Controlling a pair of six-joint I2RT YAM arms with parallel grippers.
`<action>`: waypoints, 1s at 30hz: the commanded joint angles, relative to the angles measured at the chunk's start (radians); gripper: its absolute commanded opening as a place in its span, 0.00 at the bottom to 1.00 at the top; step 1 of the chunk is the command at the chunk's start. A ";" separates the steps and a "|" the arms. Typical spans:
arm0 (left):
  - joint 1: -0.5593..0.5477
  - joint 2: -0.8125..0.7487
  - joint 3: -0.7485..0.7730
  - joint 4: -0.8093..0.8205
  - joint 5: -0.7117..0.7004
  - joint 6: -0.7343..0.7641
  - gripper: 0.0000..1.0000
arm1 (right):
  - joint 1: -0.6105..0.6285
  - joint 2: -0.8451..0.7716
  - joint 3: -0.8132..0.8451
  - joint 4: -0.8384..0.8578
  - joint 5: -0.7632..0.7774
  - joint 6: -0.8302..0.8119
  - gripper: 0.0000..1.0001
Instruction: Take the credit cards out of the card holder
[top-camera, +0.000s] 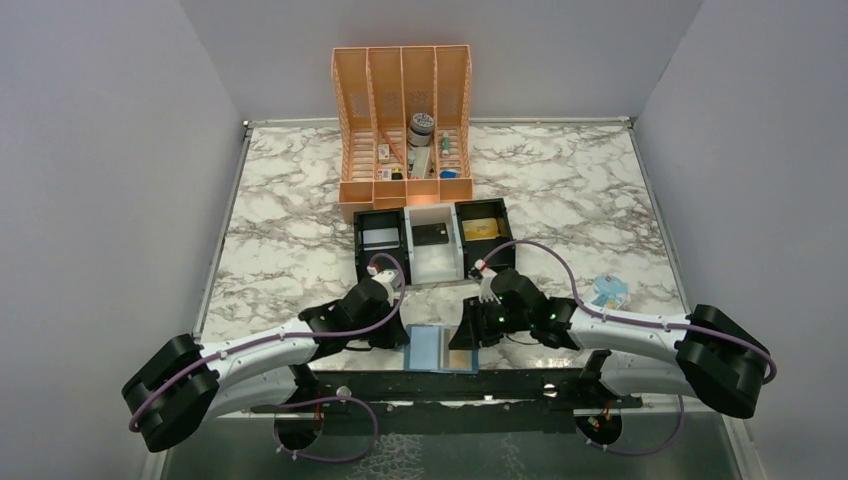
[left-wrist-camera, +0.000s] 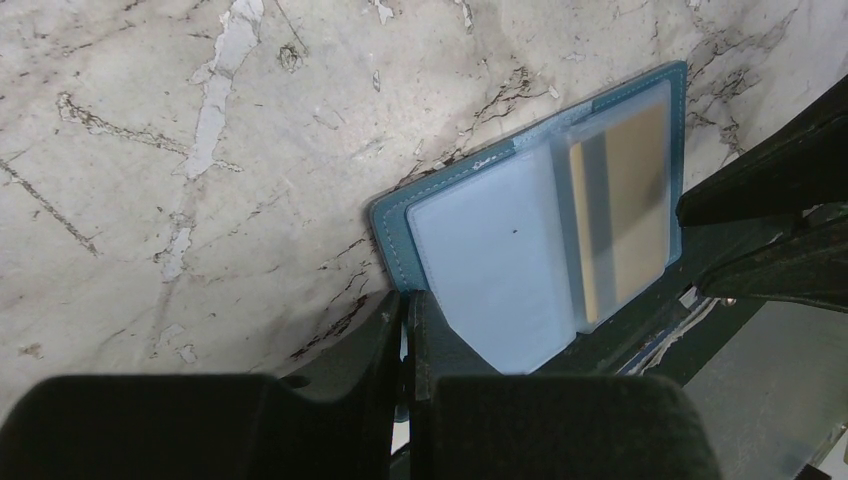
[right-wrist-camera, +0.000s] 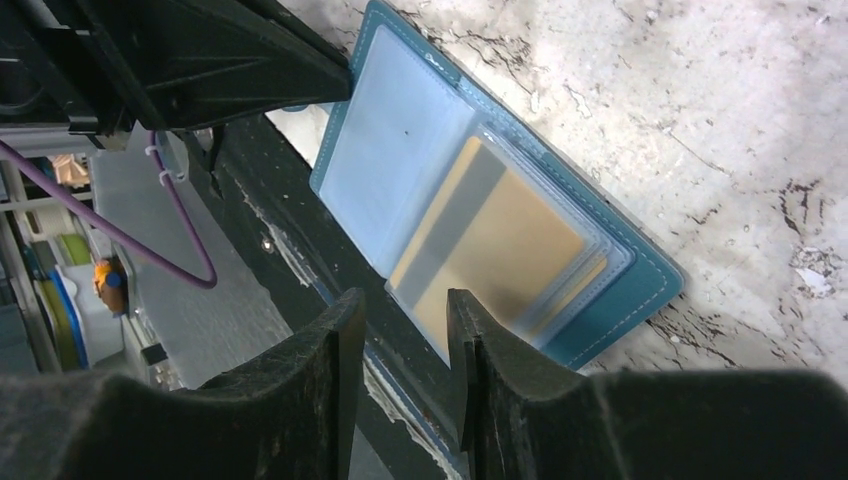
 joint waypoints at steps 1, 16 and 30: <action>-0.005 0.010 0.010 0.012 0.015 -0.003 0.08 | 0.009 0.001 0.034 -0.069 0.071 0.005 0.38; -0.009 0.001 0.001 0.013 0.016 -0.006 0.07 | 0.010 0.022 -0.012 -0.037 0.108 0.047 0.42; -0.010 -0.004 -0.003 0.014 0.012 -0.007 0.05 | 0.010 0.021 -0.007 -0.076 0.138 0.048 0.44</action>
